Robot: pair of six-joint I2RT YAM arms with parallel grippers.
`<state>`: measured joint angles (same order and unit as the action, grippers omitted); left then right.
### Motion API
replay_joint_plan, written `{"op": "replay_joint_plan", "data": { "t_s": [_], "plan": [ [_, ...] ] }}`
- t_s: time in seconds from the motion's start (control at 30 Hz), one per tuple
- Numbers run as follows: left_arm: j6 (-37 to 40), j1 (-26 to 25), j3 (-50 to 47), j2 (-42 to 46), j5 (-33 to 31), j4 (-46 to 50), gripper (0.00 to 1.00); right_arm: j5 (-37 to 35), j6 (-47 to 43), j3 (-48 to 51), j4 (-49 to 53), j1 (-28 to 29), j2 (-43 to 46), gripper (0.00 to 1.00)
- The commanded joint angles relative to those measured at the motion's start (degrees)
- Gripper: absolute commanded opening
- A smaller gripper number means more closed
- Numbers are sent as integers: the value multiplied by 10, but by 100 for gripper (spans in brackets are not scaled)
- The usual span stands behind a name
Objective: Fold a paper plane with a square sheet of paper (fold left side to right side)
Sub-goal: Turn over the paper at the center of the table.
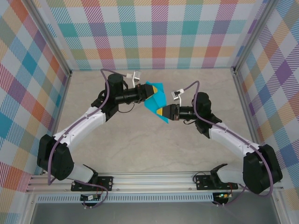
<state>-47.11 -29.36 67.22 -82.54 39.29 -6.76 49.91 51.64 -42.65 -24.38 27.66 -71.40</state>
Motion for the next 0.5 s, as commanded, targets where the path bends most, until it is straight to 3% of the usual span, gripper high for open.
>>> {"op": "replay_joint_plan", "data": {
  "t_s": [0.0, 0.13, 0.27, 0.47],
  "plan": [
    [55, -3, 2, 22, -14, 60, 42, -10, -55, -6, 64, 3, 23, 18],
    [120, 8, 18, 66, -57, 159, 52, -28, -117, -18, 164, 3, 38, 17],
    [202, 9, 40, 123, -150, 293, 59, -59, -182, -43, 272, 3, 40, 13],
    [252, 9, 2, 232, -277, 360, 64, -198, -292, -113, 484, 19, 25, 2]
  ]
}}
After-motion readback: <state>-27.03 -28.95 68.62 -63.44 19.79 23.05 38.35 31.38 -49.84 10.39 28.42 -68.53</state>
